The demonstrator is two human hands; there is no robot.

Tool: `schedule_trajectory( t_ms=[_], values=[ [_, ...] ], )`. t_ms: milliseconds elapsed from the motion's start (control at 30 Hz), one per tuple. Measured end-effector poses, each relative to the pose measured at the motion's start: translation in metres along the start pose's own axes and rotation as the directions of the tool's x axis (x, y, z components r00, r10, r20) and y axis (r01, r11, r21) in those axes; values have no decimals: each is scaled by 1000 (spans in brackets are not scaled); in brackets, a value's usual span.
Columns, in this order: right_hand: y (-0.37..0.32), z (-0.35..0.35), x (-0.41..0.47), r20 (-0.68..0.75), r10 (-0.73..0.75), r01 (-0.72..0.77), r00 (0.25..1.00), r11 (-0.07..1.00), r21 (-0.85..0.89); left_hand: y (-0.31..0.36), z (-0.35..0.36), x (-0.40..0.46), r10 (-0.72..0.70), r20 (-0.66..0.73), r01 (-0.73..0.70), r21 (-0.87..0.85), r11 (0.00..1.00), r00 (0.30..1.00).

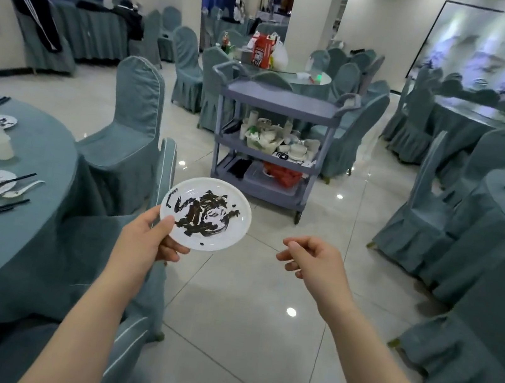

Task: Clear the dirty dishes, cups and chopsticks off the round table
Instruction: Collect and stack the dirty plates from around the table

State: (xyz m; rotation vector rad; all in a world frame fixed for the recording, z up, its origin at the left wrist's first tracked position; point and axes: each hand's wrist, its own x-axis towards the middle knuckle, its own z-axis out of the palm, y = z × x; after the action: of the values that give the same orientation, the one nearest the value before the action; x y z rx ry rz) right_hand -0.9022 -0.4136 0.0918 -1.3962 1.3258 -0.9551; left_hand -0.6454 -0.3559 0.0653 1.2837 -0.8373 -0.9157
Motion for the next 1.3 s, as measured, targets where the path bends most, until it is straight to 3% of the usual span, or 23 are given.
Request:
schedule_trajectory(
  t_ms=[233, 533, 833, 1000, 1300],
  values=[
    [-6, -9, 91, 70, 13, -13, 997, 1000, 6, -8, 27, 70, 6, -98, -6, -5, 1000, 995],
    [-24, 19, 264, 172, -1, 11, 985, 998, -58, -21, 47, 223, 45, -240, -66, -84, 994, 970],
    [-52, 67, 415, 316, -46, 57, 948, 998, -24, -5, 46, 341, 61, -344, -71, -15, 997, 937],
    [-55, 112, 492, 453, -27, 32, 891, 999, -4, -16, 20, 390, 27, -491, -9, 38, 999, 871],
    [-69, 196, 651, 714, -11, 50, 700, 998, -34, -28, 5, 487, 16, -744, -17, 7, 1000, 668]
  ],
)
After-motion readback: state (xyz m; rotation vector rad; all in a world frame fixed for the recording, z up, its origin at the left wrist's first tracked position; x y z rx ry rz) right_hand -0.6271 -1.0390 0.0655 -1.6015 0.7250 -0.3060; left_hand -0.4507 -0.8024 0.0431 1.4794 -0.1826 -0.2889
